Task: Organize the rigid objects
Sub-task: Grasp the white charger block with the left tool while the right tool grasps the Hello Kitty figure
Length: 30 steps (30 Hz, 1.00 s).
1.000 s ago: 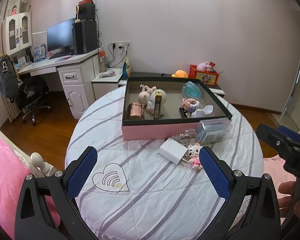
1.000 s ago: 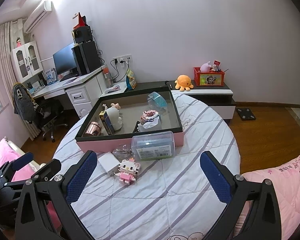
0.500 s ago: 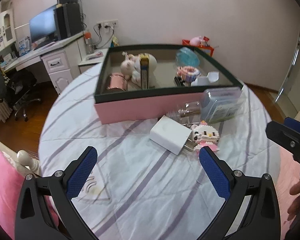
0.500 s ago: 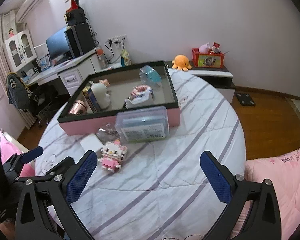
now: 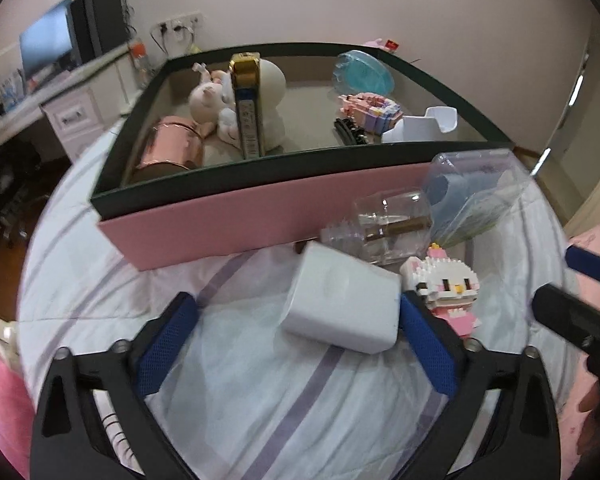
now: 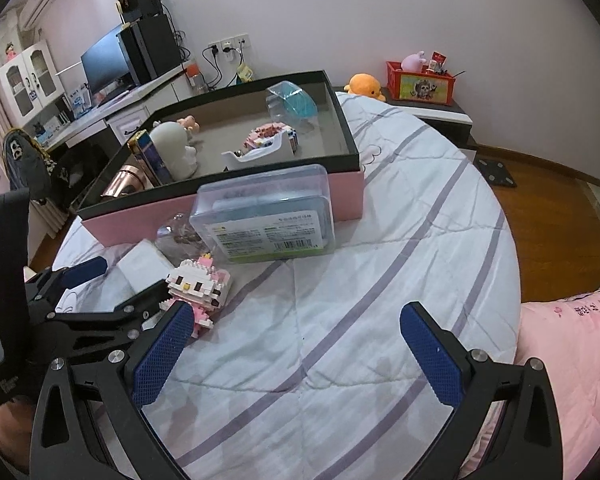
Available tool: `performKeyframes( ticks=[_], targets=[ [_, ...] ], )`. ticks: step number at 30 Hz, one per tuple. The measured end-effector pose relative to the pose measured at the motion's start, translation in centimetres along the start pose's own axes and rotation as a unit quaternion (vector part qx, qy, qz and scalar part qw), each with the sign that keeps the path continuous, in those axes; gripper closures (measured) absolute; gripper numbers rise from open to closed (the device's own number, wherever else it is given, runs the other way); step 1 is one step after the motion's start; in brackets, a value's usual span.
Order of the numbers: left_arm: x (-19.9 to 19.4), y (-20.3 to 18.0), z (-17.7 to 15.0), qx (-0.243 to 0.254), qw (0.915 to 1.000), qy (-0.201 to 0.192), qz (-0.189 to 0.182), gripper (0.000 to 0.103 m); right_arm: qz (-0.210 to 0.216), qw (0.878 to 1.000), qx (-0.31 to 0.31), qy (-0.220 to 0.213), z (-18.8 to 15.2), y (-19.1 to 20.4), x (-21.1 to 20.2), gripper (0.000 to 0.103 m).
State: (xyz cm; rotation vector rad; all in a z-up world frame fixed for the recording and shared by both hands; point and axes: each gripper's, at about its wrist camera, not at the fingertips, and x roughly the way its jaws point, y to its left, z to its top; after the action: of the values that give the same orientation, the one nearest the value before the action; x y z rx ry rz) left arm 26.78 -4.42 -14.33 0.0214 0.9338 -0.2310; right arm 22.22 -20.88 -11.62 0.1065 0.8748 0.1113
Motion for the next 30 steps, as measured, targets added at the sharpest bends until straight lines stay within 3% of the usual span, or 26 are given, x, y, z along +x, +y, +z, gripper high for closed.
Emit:
performKeyframes(
  ticks=[5, 10, 21, 26, 28, 29, 30],
  targets=[
    [-0.5, -0.5, 0.0, 0.002, 0.9994, -0.003, -0.034, 0.046, 0.001, 1.000, -0.009, 0.009, 0.1, 0.6, 0.8, 0.000],
    [-1.4, 0.3, -0.7, -0.018, 0.9991, -0.007, -0.037, 0.048, 0.012, 1.000, -0.024, 0.015, -0.2, 2.1, 1.2, 0.000],
    [-4.0, 3.6, -3.0, -0.049, 0.9986, -0.020, 0.008, 0.048, 0.021, 0.999, -0.009, 0.023, -0.6, 4.9, 4.3, 0.000],
    [-4.2, 3.7, -3.3, -0.051, 0.9984, -0.023, 0.011, 0.048, -0.010, 0.999, -0.032, 0.011, -0.8, 6.0, 4.8, 0.015],
    [-4.3, 3.6, -3.4, -0.054, 0.9983, -0.023, 0.008, 0.048, -0.018, 0.999, -0.042, 0.005, -0.9, 6.3, 4.6, 0.031],
    [-4.3, 3.5, -3.4, -0.054, 0.9982, -0.023, 0.008, 0.048, -0.016, 0.999, -0.045, 0.002, -1.0, 6.3, 4.4, 0.044],
    [-4.4, 3.5, -3.5, -0.053, 0.9983, -0.024, 0.008, 0.048, -0.014, 0.999, -0.047, 0.002, -1.0, 6.2, 4.3, 0.048]
  ],
)
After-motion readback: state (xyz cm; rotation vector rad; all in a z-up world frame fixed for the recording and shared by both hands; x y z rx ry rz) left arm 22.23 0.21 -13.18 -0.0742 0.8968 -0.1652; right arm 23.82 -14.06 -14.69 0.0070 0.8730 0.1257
